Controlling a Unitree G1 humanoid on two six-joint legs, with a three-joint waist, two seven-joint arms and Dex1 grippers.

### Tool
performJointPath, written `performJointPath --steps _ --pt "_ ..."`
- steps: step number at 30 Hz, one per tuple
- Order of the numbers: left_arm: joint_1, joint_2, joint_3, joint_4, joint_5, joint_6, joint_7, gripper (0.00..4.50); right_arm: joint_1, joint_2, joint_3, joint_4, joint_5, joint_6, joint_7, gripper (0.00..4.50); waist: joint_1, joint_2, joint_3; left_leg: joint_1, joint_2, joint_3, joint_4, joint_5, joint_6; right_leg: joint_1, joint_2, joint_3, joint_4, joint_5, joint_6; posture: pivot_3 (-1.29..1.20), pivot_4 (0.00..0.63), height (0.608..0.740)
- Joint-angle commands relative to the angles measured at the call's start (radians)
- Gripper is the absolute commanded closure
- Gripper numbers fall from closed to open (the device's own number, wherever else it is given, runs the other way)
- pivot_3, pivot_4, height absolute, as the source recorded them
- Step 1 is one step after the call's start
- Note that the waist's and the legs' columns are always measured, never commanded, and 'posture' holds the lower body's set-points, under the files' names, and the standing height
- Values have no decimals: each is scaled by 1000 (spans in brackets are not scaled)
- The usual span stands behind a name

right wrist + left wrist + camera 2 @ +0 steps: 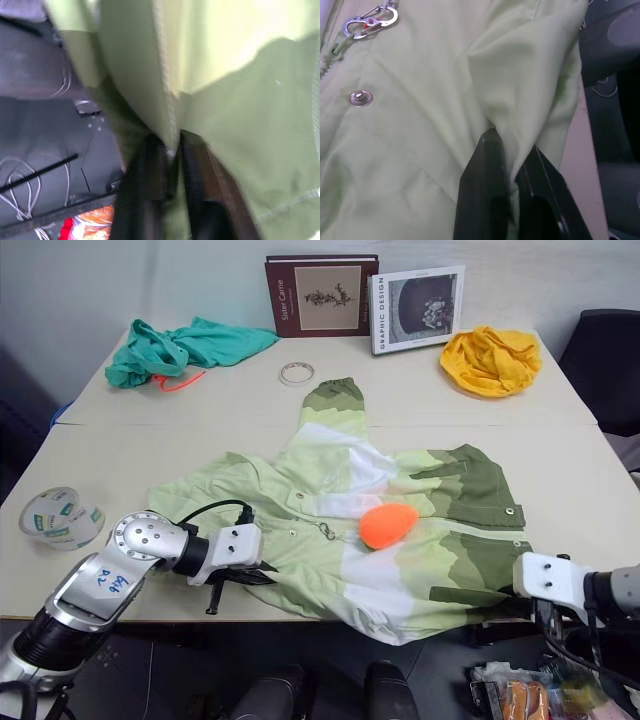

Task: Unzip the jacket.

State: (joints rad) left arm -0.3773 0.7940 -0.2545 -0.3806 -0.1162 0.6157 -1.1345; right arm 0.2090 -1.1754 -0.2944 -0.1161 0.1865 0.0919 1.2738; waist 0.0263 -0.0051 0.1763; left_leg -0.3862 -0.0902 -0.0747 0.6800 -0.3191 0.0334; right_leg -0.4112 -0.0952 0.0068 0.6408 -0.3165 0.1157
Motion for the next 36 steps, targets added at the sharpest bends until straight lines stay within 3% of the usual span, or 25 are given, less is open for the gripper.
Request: performJointPath --steps 1,4,8,9,10,13,16,18,21,24,33,36 --pt "25 61 101 -29 -85 10 -43 2955 -31 -15 -88 -75 103 118 18 2538 -3 1 0 0 0 0 0 0 0 0 0 0 0 0 0 0 150 740" --pt "5 112 228 -22 -239 55 -130 2018 -97 -5 -164 -165 323 347 28 1463 -5 1 1 0 1 0 0 0 -1 -1 0 0 0 0 0 0 150 740" --pt "-178 160 338 58 -492 265 -232 774 -288 13 -161 -232 542 525 -33 120 1 1 1 -1 2 -2 0 0 -1 1 0 -2 -3 0 0 0 150 740" --pt "-219 166 325 91 -503 269 -252 497 -337 22 -130 -233 549 534 -49 68 2 1 1 0 2 -4 2 0 -1 3 0 -4 -3 0 0 0 150 740" --pt "-263 160 302 133 -497 256 -263 497 -389 36 -90 -229 543 536 -70 68 2 2 1 -1 1 -5 1 0 -1 2 0 -4 -4 0 0 0 150 740" --pt "-447 31 158 372 -320 103 -166 497 -551 91 118 -188 404 455 -93 68 5 1 1 1 -1 -6 1 -1 -1 4 -2 -5 -4 0 -1 0 150 740" --pt "-529 -73 37 551 -193 -117 -212 497 -681 157 315 -84 208 324 -96 68 -2 1 1 -3 -4 -5 2 1 1 1 -2 -4 -3 1 1 0 150 740" --pt "-554 -120 -4 643 -138 -246 -236 446 -728 181 389 -20 120 243 -81 472 -5 1 1 -5 -4 0 1 1 1 -4 -1 -4 0 1 1 0 150 740" --pt "-595 -202 -29 782 -97 -369 -246 1019 -771 225 455 52 55 159 -55 1348 -12 1 1 -13 -3 1 1 0 1 -15 -1 -5 7 1 1 0 150 740" --pt "-616 -240 -69 872 -24 -470 -245 1938 -799 259 470 81 34 147 -49 2403 -22 0 1 -20 -4 3 4 0 1 -24 -4 -14 12 1 1 0 150 740" --pt "-590 -273 -104 950 59 -574 -293 1938 -788 301 492 95 -8 123 -23 2403 -26 1 1 -19 -3 4 7 2 -1 -22 -5 -16 14 1 1 0 150 740" --pt "-579 -322 -110 1021 144 -679 -136 1986 -783 318 492 101 -21 120 -23 2972 -24 1 1 -19 -3 3 7 2 -1 -22 -5 -16 15 1 1 0 150 740"
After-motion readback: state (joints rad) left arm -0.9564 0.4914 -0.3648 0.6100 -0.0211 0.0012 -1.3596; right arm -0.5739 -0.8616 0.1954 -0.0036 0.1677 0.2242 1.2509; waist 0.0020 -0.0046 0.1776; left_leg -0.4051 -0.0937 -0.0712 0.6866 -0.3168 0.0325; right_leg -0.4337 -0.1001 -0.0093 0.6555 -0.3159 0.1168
